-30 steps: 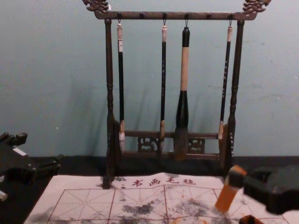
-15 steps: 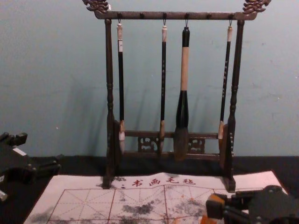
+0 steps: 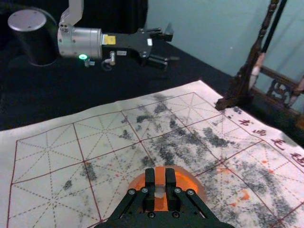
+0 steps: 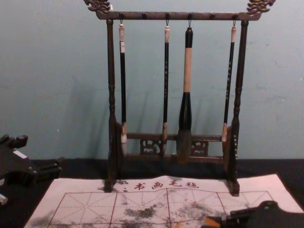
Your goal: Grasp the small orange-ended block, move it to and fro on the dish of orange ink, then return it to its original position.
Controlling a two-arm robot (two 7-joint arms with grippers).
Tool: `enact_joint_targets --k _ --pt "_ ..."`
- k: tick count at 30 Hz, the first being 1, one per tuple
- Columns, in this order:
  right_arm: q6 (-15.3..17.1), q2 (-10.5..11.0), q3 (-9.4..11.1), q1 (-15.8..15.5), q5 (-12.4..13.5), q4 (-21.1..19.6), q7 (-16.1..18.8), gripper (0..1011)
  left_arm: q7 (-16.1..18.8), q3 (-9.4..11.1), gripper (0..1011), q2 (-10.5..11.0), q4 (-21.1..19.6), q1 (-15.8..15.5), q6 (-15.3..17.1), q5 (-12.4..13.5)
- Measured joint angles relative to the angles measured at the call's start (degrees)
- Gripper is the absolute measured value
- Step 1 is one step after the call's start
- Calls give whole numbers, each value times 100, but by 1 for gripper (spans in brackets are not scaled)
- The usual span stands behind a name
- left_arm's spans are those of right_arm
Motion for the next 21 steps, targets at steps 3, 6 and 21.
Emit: enact_joint_targets --k 3,6,21 --pt "38 8 -67 59 -27 5 21 97 0 0 1001 0 0 0 0 0" --pt "74 6 -142 116 -56 34 39 96 0 0 1001 0 0 0 0 0" --pt "232 -35 -475 395 -265 162 126 96 0 0 1002 0 0 0 0 0"
